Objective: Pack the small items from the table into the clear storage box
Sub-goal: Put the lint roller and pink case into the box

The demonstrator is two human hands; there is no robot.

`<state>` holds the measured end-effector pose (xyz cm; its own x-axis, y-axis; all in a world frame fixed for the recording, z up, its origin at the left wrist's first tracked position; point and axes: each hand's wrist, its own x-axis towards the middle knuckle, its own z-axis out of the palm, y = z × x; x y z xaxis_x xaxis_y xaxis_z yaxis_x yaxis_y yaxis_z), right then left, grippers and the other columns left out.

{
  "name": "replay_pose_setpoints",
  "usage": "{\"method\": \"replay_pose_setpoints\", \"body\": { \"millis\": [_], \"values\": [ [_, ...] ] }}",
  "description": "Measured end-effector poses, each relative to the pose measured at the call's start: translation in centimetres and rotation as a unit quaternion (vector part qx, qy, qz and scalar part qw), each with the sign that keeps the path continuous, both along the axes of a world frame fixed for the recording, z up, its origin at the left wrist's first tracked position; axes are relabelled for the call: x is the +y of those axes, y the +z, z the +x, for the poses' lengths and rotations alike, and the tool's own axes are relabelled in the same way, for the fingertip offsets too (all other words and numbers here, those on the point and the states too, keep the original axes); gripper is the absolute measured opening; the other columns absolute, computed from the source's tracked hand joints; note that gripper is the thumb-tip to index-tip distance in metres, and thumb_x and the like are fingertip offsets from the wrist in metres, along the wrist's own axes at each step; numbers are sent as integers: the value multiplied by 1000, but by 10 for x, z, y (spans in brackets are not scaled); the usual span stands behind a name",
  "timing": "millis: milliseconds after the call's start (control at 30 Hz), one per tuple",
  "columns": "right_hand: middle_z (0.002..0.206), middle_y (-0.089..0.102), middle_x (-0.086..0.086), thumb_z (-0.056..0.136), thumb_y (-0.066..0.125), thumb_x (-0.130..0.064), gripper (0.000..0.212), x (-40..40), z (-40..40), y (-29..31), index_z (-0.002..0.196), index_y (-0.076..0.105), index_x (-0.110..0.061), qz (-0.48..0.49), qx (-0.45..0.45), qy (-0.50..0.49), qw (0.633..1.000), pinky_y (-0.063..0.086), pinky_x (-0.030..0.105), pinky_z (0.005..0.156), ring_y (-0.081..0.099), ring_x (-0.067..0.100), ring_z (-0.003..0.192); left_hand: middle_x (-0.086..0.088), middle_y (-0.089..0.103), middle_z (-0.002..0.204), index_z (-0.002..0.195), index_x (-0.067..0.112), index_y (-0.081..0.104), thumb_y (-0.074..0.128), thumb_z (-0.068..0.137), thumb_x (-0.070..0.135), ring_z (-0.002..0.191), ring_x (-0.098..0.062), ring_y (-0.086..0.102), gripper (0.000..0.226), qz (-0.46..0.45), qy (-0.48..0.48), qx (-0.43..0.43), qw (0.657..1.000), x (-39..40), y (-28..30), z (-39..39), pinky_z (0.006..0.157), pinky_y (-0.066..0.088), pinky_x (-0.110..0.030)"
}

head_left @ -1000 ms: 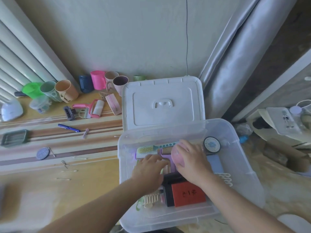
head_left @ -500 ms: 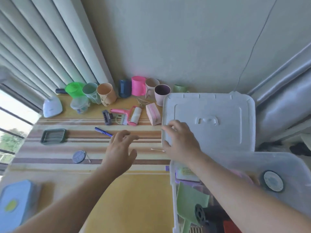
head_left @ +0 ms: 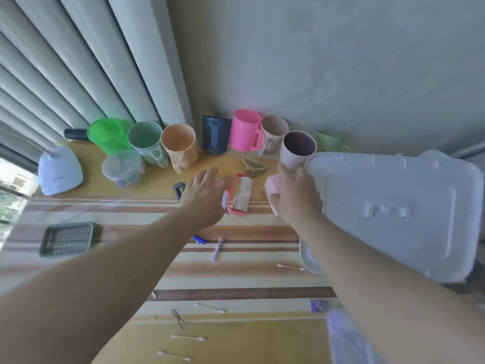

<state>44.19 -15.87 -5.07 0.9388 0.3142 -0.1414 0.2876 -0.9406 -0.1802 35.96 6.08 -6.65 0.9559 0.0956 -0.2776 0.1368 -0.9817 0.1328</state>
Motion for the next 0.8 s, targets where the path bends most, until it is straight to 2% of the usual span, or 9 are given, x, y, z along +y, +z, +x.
{"method": "replay_pose_setpoints", "body": {
  "millis": [67,167,267,367,433,533,633,700,800],
  "values": [
    [116,41,13,87,72,-24,67,0,2,-1,142,35,-27,8,18,-7,1000,44,38,64,52,37,99,-8,40,151,150,32,33,65,86,20,139,-34,37,73,15,-7,22,1000,3,-6,14,110,37,-47],
    [126,37,15,83,73,-19,91,0,1,3,153,18,-39,23,57,9,998,50,40,66,55,38,88,-7,60,127,138,28,47,59,90,21,120,-31,50,50,71,-21,50,996,1,-12,24,97,42,-42],
    [154,27,7,87,60,-15,76,-8,-9,4,152,30,-42,-3,101,72,992,52,43,75,59,42,101,-2,62,115,122,28,60,55,96,33,107,-26,57,27,86,-43,69,993,-5,-11,19,88,44,-39],
    [157,32,1,95,50,-14,54,-20,-23,-2,146,54,-32,17,179,95,979,51,43,95,55,36,126,1,53,99,111,24,58,49,98,30,88,-25,62,17,33,-22,50,998,-12,-4,-1,66,43,-36],
    [156,34,-2,97,51,-14,50,-26,-33,-2,144,57,-28,32,227,81,970,49,41,100,52,31,131,3,52,95,104,26,56,47,96,29,82,-25,63,12,25,-15,35,999,-14,5,-19,62,45,-35],
    [152,29,-2,84,77,-33,69,-31,-48,2,145,46,-28,7,240,80,967,54,44,96,55,31,124,8,59,92,99,33,56,45,98,37,79,-19,64,12,11,-1,38,999,-15,19,-52,61,53,-33],
    [144,30,5,72,88,-30,79,-32,-60,9,136,41,-28,-73,203,104,971,57,42,78,62,37,107,13,61,83,89,36,57,46,97,40,71,-12,63,14,5,21,50,999,-19,34,-86,59,56,-31],
    [139,32,3,71,89,-31,74,-39,-65,24,129,43,-27,-40,187,101,976,56,40,76,63,35,104,13,60,76,82,36,57,48,93,38,66,-10,60,14,-6,48,32,998,-24,51,-106,58,57,-31],
    [139,35,-3,70,89,-36,78,-74,-76,71,133,44,-27,107,165,130,972,54,42,88,57,25,116,11,63,73,86,34,63,56,87,41,68,-11,60,10,-31,73,-14,997,-41,90,-134,57,54,-30]
  ]
}}
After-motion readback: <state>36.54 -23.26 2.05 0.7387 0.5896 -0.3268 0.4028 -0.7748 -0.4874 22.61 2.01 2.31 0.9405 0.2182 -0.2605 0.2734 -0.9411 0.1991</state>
